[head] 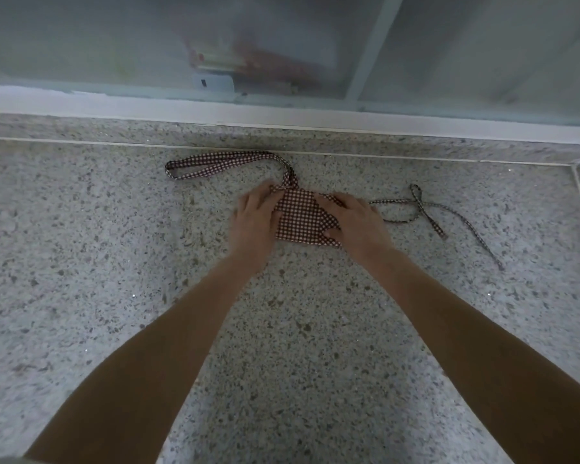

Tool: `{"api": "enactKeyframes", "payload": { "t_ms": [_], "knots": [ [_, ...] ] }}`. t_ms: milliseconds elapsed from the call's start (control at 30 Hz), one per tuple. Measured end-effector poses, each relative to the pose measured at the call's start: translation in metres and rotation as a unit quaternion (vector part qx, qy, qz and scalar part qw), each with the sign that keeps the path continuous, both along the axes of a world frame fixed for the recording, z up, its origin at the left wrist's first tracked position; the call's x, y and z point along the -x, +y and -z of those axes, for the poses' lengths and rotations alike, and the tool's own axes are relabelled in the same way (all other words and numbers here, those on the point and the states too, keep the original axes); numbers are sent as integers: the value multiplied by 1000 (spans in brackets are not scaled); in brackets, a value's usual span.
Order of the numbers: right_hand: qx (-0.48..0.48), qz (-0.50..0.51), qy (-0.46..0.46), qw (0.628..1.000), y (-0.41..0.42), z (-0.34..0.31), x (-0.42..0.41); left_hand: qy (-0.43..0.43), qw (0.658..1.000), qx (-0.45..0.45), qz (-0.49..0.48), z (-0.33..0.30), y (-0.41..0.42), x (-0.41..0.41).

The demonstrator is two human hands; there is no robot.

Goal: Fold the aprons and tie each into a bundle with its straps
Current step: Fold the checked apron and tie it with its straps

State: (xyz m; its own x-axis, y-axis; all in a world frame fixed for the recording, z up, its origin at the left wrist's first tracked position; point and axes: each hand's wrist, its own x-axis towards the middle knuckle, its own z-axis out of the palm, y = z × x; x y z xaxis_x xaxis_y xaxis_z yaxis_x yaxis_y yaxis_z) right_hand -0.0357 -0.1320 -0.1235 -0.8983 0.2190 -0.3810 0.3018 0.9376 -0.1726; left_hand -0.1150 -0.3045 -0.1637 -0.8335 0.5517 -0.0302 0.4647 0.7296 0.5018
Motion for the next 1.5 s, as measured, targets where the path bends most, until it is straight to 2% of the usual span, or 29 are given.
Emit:
{"api": "enactKeyframes", "payload": {
  "t_ms": [100,167,267,400,500,567,667,700,767,833,867,900,967,1000,1033,1167,1233,1267,1333,1433,1500],
  "knots": [
    [-42,-15,-18,999,-5,-2,2,-131,977,-90,-139,-15,9,0],
    [-52,-9,-22,998,-7,-4,4,-216,956,-56,-191,-25,16,4],
    [-67,-12,-27,997,-8,-7,9,-281,941,20,-188,-31,19,11],
    [-95,-16,-34,995,-9,-6,16,-320,937,-9,-136,-34,21,11],
    [-100,-19,-41,994,-13,-7,19,-301,943,-38,-137,-45,30,4],
    [-73,1,-36,997,-12,-6,18,-250,959,-39,-129,-51,40,-3],
    [-47,38,46,997,-6,-1,5,-184,978,-1,-102,-58,59,-15],
    [-25,48,61,997,-5,2,1,-171,981,21,-94,-59,65,-18],
    [98,85,40,991,1,12,-4,-146,983,73,-84,-61,76,-25],
    [246,142,29,958,7,15,-5,-115,985,109,-70,-61,87,-34],
    [322,201,49,924,10,12,-3,-97,986,121,-61,-59,92,-37],
    [395,277,65,874,15,8,0,-82,986,134,-51,-58,96,-40],
    [519,420,62,742,27,-4,4,-69,985,154,-25,-55,100,-45],
    [546,442,52,709,33,-7,3,-70,985,155,-15,-52,103,-48],
    [557,439,46,704,38,-7,2,-82,985,152,-4,-48,106,-49],
    [479,350,54,804,44,4,3,-206,972,112,14,-38,108,-49],
    [465,351,54,811,46,10,5,-239,970,11,-41,-36,101,-48],
    [458,355,48,813,46,9,7,-217,972,-31,-89,-34,95,-47],
    [426,369,38,825,44,9,11,-166,972,-19,-164,-32,85,-42],
    [379,392,47,837,40,10,13,-274,947,-3,-167,-33,85,-31],
    [394,403,54,824,38,9,11,-357,921,-48,-148,-43,86,-24]
  ]
}}
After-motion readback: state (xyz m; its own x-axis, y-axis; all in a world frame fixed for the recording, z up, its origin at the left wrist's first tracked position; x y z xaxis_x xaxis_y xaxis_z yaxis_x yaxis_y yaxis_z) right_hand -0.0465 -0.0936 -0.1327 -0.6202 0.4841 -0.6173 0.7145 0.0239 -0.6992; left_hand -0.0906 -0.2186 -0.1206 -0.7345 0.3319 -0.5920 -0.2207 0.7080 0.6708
